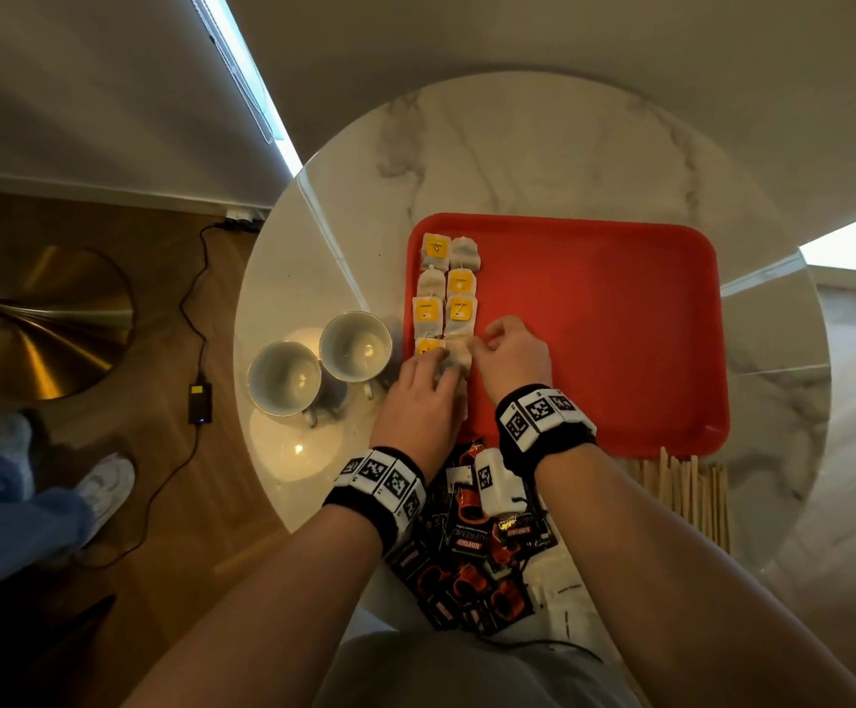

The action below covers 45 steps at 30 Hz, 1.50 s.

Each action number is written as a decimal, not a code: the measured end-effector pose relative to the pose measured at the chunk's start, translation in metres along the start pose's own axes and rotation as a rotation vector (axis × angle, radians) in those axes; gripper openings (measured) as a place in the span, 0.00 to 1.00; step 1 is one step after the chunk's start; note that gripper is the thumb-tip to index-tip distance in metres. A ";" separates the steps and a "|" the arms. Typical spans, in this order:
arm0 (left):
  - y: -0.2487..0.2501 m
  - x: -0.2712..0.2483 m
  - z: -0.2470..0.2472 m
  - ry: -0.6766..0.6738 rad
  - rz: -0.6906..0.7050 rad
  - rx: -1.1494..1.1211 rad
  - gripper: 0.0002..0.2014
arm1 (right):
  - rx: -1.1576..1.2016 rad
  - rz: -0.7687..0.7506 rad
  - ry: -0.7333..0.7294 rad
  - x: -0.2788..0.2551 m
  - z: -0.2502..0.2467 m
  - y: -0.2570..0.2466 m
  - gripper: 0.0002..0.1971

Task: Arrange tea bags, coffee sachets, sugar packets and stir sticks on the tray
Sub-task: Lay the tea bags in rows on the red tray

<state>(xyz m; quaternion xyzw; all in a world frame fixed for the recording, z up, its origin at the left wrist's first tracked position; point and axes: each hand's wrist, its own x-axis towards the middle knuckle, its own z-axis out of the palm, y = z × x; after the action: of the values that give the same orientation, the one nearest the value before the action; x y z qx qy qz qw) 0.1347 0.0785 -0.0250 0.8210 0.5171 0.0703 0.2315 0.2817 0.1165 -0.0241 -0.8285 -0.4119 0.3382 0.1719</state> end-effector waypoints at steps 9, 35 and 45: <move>-0.005 0.040 0.009 -0.136 -0.058 0.070 0.31 | 0.002 -0.027 -0.073 0.033 -0.004 -0.013 0.05; 0.003 -0.044 -0.033 -0.091 -0.012 -0.017 0.12 | -0.061 -0.171 -0.376 -0.056 -0.051 0.018 0.06; -0.003 -0.093 -0.008 -0.421 -0.365 -0.166 0.35 | -0.348 -0.248 -0.415 -0.131 -0.019 0.059 0.25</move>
<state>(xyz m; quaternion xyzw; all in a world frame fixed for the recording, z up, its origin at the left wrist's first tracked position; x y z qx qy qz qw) 0.0868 -0.0002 -0.0081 0.6892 0.5893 -0.1024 0.4090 0.2720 -0.0236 0.0116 -0.7021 -0.5880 0.4011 -0.0204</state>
